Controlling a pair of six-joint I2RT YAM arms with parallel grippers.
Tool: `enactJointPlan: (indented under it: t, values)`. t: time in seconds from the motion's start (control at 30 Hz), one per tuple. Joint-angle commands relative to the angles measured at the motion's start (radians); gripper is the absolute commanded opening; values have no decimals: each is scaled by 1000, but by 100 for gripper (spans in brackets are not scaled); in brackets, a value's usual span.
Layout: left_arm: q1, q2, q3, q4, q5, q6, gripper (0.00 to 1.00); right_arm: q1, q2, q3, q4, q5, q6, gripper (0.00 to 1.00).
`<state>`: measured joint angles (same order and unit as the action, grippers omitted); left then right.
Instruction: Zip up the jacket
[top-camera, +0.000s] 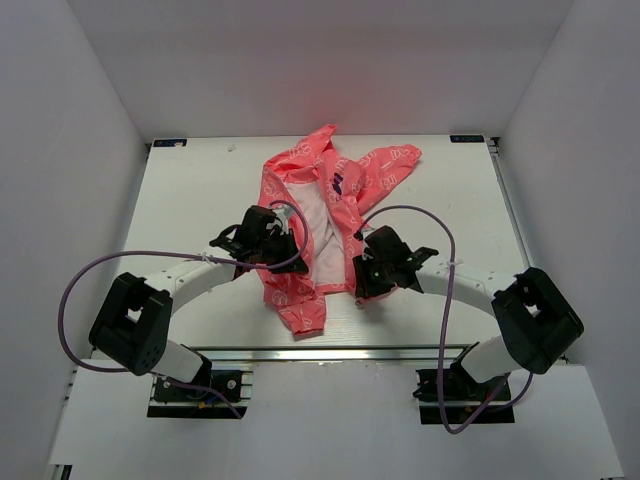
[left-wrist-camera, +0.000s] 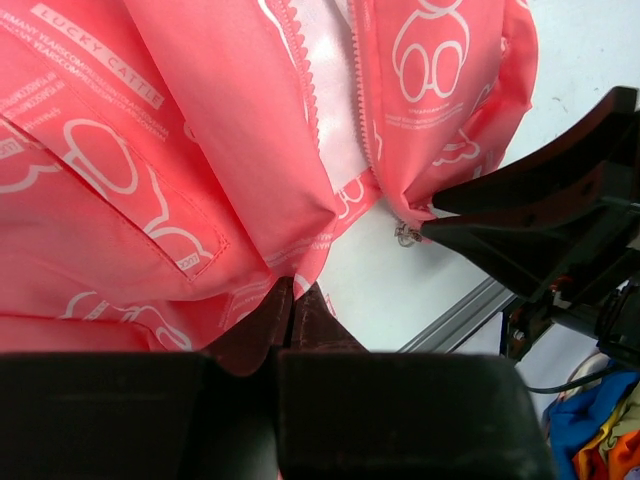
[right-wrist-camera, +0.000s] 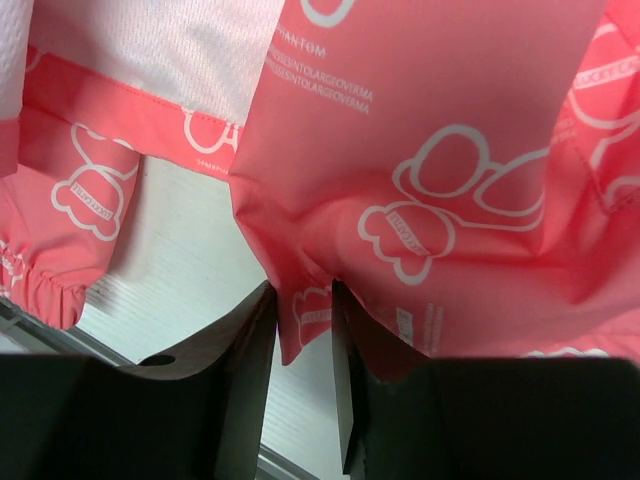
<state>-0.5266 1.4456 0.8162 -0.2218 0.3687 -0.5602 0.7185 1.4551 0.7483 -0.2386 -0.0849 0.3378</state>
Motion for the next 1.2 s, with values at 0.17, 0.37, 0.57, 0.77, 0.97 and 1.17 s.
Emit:
enactJointPlan:
  t: [0.17, 0.37, 0.57, 0.77, 0.97, 1.17]
  values:
    - [-6, -40, 28, -25, -8, 31, 0, 18, 14, 66, -125, 34, -59, 34]
    - [-6, -25, 50, -45, -1, 46, 0, 35, 33, 62, -125, 5, -74, 31]
    - [-6, -24, 54, -51, 6, 49, 0, 38, 47, 57, -88, 2, -71, 15]
    - [-7, -25, 67, -56, 18, 59, 0, 38, 45, 56, -48, -9, -56, 0]
    - [-7, -36, 110, -42, 42, 48, 0, 36, -73, 98, 47, -26, -49, 0]
    - [-7, -42, 282, -10, 7, 36, 0, 16, -234, 192, 224, 56, -82, 0]
